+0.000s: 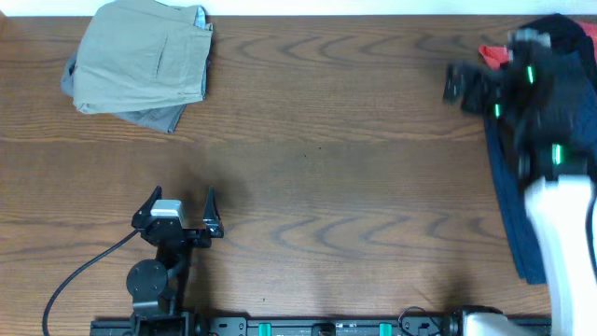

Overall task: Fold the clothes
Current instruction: 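Grasp the dark blue jeans with the right gripper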

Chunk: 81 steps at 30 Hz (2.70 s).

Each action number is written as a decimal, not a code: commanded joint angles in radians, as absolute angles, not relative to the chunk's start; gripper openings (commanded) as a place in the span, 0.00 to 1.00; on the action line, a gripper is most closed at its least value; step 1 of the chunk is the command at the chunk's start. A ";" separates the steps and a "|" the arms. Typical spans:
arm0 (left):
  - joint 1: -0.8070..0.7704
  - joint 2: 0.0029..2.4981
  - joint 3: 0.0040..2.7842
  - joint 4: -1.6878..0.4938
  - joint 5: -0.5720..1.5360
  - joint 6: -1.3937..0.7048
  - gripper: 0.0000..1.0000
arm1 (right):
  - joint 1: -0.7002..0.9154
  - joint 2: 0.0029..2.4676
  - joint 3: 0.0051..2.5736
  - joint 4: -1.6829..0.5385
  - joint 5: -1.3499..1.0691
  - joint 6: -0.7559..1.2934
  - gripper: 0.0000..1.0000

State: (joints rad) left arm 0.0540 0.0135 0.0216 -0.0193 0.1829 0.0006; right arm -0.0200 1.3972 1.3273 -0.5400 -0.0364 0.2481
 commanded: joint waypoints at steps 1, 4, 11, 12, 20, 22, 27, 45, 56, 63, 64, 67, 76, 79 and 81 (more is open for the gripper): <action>0.049 0.010 0.004 -0.052 0.197 0.007 0.98 | -0.022 1.632 1.581 -0.695 0.258 0.155 0.99; 0.049 0.010 0.004 -0.052 0.197 0.007 0.98 | -0.025 1.792 1.745 -0.822 0.384 0.155 0.99; 0.049 0.010 0.004 -0.052 0.197 0.007 0.98 | -0.050 1.996 1.803 -0.796 0.442 0.028 0.99; 0.049 0.010 0.004 -0.052 0.197 0.007 0.98 | -0.059 2.021 1.803 -0.792 0.441 0.028 0.99; 0.049 0.010 0.004 -0.052 0.197 0.007 0.98 | -0.124 2.154 1.803 -0.755 0.441 0.019 0.95; 0.049 0.010 0.004 -0.052 0.197 0.007 0.98 | -0.136 2.173 1.803 -0.748 0.440 0.017 0.92; 0.049 0.010 0.004 -0.052 0.197 0.007 0.98 | -0.167 2.214 1.803 -0.736 0.437 0.005 0.91; 0.049 0.010 0.004 -0.052 0.197 0.007 0.98 | -0.175 2.330 1.803 -0.700 0.443 -0.025 0.88; 0.049 0.010 0.004 -0.052 0.197 0.007 0.98 | -0.192 2.350 1.803 -0.697 0.445 -0.028 0.55; 0.049 0.010 0.004 -0.052 0.197 0.007 0.98 | -0.191 2.350 1.803 -0.699 0.444 -0.023 0.17; 0.049 0.010 0.004 -0.052 0.197 0.007 0.98 | -0.191 2.349 1.803 -0.701 0.445 -0.019 0.11; 0.049 0.010 0.004 -0.052 0.197 0.007 0.98 | -0.191 2.341 1.806 -0.718 0.450 0.034 0.02; 0.049 0.010 0.004 -0.052 0.197 0.007 0.98 | -0.188 2.197 1.806 -0.745 0.471 0.127 0.01; 0.049 0.010 0.004 -0.052 0.197 0.007 0.98 | -0.183 2.132 1.806 -0.762 0.459 0.127 0.01; 0.049 0.010 0.004 -0.052 0.197 0.007 0.98 | -0.177 2.098 1.806 -0.776 0.456 0.127 0.01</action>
State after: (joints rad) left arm 0.0540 0.0132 0.0216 -0.0193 0.1833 0.0006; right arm -0.1822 2.1963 1.7889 -0.7731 0.4438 0.0990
